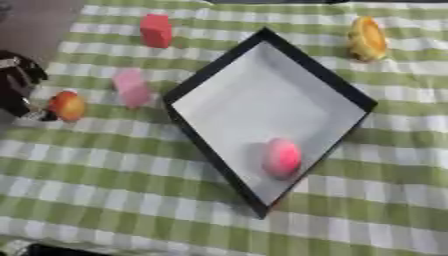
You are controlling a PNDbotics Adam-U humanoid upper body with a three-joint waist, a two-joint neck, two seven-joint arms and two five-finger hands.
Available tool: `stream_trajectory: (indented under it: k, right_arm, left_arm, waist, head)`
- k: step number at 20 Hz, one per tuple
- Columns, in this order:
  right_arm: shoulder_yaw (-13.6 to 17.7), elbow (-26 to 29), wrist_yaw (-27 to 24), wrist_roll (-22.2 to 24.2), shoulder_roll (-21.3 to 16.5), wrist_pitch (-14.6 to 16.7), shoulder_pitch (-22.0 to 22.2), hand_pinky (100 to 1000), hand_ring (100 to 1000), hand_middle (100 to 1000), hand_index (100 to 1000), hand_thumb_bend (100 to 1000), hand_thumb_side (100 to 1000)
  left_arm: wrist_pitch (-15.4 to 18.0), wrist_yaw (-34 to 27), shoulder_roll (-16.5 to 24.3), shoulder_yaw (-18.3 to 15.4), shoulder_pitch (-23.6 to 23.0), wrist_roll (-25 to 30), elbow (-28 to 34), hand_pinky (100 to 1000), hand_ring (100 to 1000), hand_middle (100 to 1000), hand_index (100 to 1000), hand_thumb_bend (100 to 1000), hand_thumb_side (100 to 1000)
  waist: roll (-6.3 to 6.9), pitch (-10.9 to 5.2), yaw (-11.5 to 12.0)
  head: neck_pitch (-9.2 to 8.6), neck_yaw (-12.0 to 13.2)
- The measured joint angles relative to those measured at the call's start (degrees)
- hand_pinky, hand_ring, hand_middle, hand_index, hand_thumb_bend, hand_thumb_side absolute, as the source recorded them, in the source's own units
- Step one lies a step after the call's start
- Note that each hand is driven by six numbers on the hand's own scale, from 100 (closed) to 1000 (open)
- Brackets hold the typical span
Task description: Pick up objects on the table and place them in the box.
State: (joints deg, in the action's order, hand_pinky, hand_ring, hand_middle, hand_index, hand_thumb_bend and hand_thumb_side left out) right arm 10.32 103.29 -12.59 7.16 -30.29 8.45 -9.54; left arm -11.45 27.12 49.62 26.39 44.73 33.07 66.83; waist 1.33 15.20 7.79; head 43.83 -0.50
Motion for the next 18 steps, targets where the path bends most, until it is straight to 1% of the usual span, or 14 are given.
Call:
stream_trajectory:
  k: [4,9,12,13,14,15,16,17,18]
  right_arm:
    - [-0.12,-0.01,0.01,0.14,0.01,-0.14,-0.01,872,963,759,920,100,631]
    - [-0.13,-0.02,0.01,0.23,0.21,-0.23,-0.01,872,963,758,920,100,633]
    - [-0.14,-0.03,0.01,0.28,0.53,-0.28,-0.03,871,963,758,920,100,634]
    - [-0.14,-0.03,0.01,0.28,0.53,-0.29,-0.03,871,963,758,920,100,635]
    - [-0.14,-0.03,0.01,0.28,0.53,-0.3,-0.03,871,963,758,920,100,635]
    - [-0.14,-0.04,0.02,0.28,0.53,-0.3,-0.02,871,964,758,920,100,628]
    - [-0.14,-0.04,0.07,0.28,0.54,-0.31,-0.02,871,964,758,920,100,637]
    - [-0.14,-0.04,0.18,0.28,0.54,-0.32,-0.02,871,964,758,920,100,634]
    - [-0.14,-0.04,0.23,0.3,0.54,-0.34,-0.02,871,964,758,920,100,637]
  left_arm:
    - [1.45,1.82,-2.08,0.32,1.46,-1.04,-1.95,737,748,731,824,594,235]
    - [2.9,4.48,-4.3,0.43,2.73,-2.76,-3.71,736,748,730,816,569,241]
    - [3.43,5.31,-5.43,0.66,3.28,-2.81,-4.76,731,744,726,773,538,222]
    - [3.64,5.69,-5.68,0.67,3.38,-2.58,-5.0,725,740,722,751,495,186]
    - [3.84,6.14,-5.83,0.75,3.52,-2.25,-5.02,723,739,720,746,473,174]
    - [3.98,6.65,-5.83,0.87,3.62,-1.89,-5.01,716,734,713,729,419,156]
    - [4.11,7.02,-5.83,0.98,3.63,-1.57,-4.94,715,733,712,727,404,139]
    - [4.17,7.29,-5.83,0.99,3.63,-1.32,-4.71,709,726,705,715,353,100]
    - [4.15,7.44,-5.81,1.02,3.59,-1.1,-4.38,707,725,702,709,319,100]
  waist:
    - [0.0,0.0,0.0]
    - [0.0,0.0,0.0]
    - [0.0,0.01,-0.05]
    - [0.0,0.01,-0.11]
    - [0.0,0.01,-0.16]
    - [0.0,0.02,-0.21]
    - [0.0,0.02,-0.21]
    - [0.0,0.04,-0.21]
    - [0.0,0.07,-0.21]
  head:
    - [0.0,0.11]
    - [-0.01,0.27]
    - [-0.01,0.31]
    - [-0.01,0.31]
    - [-0.01,0.32]
    - [-0.01,0.32]
    - [-0.01,0.32]
    - [-0.01,0.32]
    - [-0.01,0.32]
